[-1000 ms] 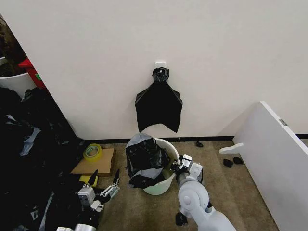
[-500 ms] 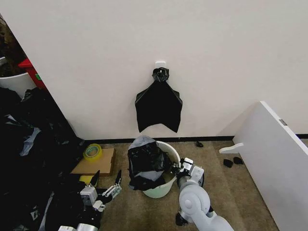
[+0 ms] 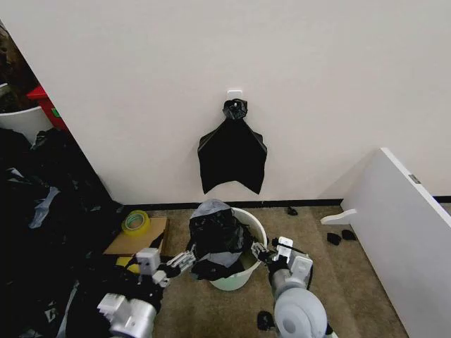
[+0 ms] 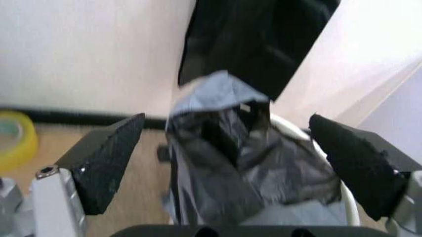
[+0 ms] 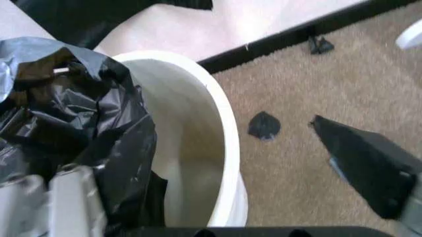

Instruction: Place the garbage bag over the trash bin.

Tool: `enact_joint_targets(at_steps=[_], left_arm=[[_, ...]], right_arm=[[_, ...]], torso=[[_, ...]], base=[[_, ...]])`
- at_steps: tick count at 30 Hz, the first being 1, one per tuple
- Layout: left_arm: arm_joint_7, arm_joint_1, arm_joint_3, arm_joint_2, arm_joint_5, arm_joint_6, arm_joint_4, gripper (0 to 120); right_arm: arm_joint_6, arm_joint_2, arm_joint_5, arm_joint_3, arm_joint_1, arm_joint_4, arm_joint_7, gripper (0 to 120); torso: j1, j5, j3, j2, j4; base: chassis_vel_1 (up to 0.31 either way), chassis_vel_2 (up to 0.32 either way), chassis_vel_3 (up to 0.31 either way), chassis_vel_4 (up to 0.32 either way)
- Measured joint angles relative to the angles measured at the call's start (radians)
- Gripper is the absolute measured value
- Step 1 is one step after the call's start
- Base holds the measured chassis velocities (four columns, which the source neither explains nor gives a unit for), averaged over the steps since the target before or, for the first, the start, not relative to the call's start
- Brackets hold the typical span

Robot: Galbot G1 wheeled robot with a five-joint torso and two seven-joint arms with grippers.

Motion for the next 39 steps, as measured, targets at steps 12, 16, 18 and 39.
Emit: enact_joint_targets(at_steps=[12,16,18,39], left_arm=[[-0.188,-0.289,0.041,0.011,-0.236,0.262,0.09,86],[-0.223,-0.357,0.051,-0.003,-0.292,0.298,0.138,86],[-0.234,-0.379,0.057,-0.008,-0.306,0.313,0.154,86],[-0.419,-0.548,0.201,-0.098,-0.583,0.498,0.267,90]], right_arm=[[-0.002,-0.016,-0.017,-0.016,-0.001,0.003,-0.026,100],[-0.003,-0.018,-0.022,-0.012,-0.007,0.021,-0.026,100],[-0.004,-0.021,-0.023,-0.009,-0.009,0.031,-0.025,100],[-0.023,-0.036,-0.026,0.01,-0.031,0.077,-0.016,100]], torso=[[0.0,0.0002,0.0,0.0,0.0003],[0.0,0.0001,0.0,0.0,0.0003],[0.0,0.0,0.0,0.0,0.0003],[0.0,0.0002,0.0,0.0,0.0004]], base=[[0.0,0.0,0.0,0.0],[0.0,0.0,0.0,0.0],[0.0,0.0,0.0,0.0],[0.0,0.0,0.0,0.0]])
